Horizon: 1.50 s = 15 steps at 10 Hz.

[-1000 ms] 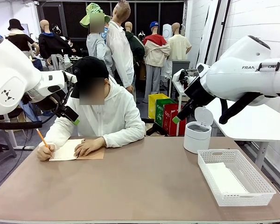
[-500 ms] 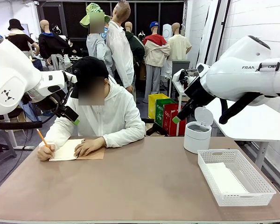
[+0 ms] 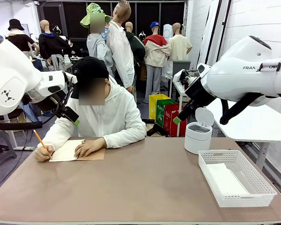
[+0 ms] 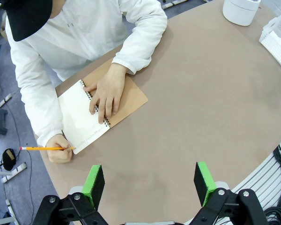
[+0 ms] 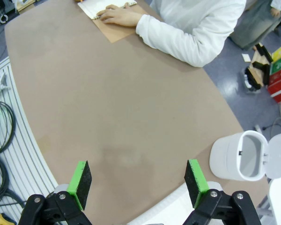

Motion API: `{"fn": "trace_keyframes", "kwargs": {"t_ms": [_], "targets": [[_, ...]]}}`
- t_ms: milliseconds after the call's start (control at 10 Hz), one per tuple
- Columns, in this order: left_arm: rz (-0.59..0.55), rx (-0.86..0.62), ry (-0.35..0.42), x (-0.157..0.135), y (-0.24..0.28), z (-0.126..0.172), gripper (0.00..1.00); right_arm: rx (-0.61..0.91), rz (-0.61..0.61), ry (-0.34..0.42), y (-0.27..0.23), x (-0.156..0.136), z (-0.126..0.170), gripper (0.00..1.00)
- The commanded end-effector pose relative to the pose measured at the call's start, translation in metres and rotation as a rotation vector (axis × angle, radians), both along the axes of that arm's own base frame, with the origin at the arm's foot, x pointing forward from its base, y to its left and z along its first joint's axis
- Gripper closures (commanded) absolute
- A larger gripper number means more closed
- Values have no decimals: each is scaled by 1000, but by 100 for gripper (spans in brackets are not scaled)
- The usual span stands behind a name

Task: Sort the paper based on its condition.
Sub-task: If a person hands you a paper, place it in the Organizing basket , and if it's crumpled, put it in the Trash can.

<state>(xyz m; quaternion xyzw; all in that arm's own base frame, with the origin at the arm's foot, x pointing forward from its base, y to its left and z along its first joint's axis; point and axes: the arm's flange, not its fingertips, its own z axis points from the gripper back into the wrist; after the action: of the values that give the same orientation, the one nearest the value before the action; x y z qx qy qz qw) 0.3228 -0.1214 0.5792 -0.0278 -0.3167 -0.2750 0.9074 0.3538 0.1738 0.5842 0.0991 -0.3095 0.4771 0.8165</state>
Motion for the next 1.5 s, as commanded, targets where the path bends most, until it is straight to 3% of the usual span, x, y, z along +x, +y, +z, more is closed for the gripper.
{"fn": "trace_keyframes", "kwargs": {"t_ms": [0,1400], "targets": [[1,-7,-2,0,1,0,0,-2,-3,-4,0,1,-1,0],[1,-7,-2,0,1,0,0,-2,-3,-4,0,1,-1,0]]}}
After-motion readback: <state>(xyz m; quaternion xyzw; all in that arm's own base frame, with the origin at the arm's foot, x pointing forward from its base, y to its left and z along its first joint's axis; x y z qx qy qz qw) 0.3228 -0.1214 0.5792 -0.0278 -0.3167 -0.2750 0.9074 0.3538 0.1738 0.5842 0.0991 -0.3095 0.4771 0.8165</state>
